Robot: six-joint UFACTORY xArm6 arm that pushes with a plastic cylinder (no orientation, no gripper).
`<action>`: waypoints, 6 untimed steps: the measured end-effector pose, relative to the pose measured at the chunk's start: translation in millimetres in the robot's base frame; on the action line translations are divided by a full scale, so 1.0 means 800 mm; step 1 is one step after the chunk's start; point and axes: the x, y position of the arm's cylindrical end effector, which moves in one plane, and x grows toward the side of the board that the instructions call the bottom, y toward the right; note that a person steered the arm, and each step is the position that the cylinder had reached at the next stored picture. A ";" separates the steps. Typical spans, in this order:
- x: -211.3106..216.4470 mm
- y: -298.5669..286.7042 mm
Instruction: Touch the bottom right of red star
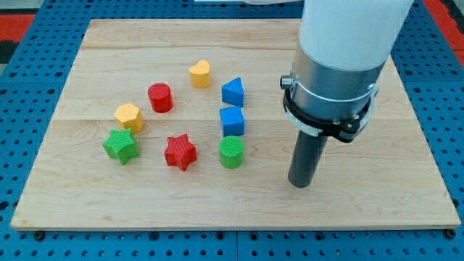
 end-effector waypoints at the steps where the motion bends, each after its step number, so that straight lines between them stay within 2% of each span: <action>1: 0.000 0.000; 6: 0.017 -0.005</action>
